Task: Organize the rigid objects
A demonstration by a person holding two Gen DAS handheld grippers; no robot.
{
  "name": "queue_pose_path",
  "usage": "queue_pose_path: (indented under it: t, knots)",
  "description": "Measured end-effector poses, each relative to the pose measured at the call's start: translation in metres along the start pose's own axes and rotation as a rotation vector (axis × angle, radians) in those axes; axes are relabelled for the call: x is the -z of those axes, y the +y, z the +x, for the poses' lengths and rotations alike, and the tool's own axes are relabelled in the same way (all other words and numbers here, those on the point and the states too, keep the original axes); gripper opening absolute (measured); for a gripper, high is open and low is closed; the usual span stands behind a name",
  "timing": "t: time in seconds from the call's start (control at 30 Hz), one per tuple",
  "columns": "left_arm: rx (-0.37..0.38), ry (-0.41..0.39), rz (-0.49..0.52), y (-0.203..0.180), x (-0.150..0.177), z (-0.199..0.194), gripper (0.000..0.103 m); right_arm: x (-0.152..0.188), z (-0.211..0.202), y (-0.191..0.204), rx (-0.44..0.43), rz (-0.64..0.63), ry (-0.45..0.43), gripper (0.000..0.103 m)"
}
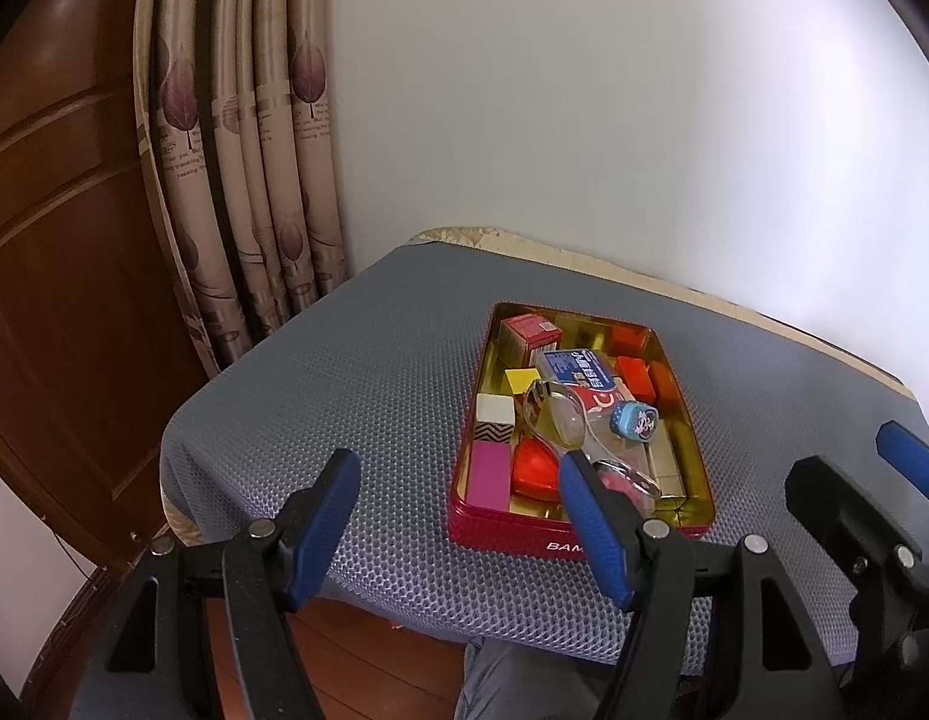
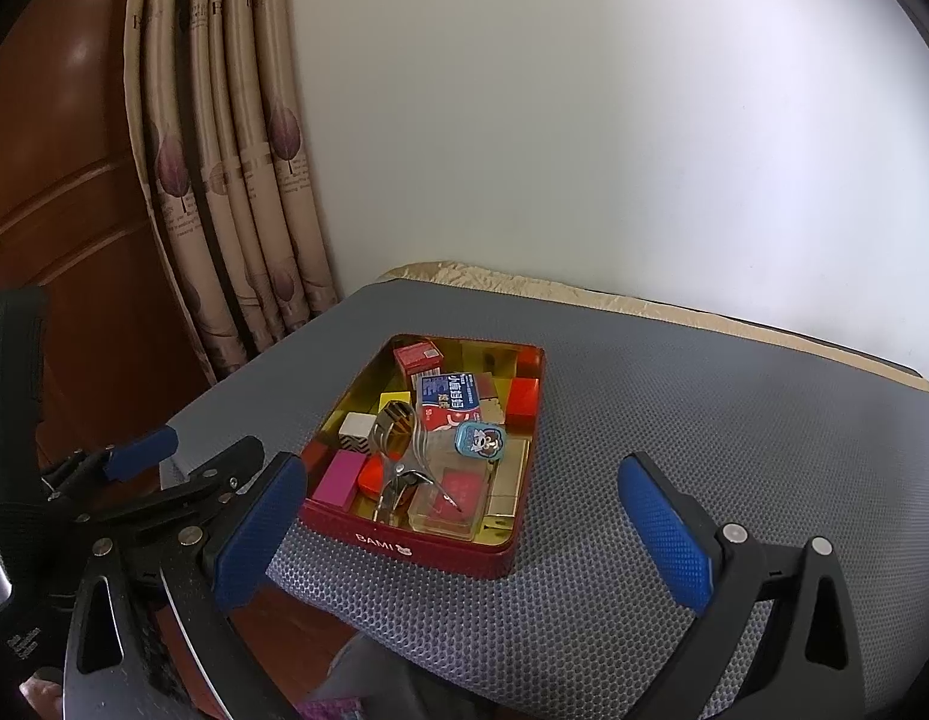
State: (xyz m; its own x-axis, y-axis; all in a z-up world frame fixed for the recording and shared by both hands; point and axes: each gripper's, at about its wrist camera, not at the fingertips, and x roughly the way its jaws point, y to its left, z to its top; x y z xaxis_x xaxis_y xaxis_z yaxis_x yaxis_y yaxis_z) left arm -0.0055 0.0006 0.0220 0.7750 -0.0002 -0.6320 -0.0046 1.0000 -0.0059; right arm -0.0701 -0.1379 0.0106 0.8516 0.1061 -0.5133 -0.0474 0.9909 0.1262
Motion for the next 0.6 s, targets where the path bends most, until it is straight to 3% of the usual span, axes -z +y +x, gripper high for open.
queue_pose_path:
  t: [0.6]
  knots:
    - [-0.014, -0.004, 0.0, -0.0005, 0.0015, -0.0009, 0.07, -0.001, -0.0002, 0.0019, -0.001, 0.0, 0.001, 0.103]
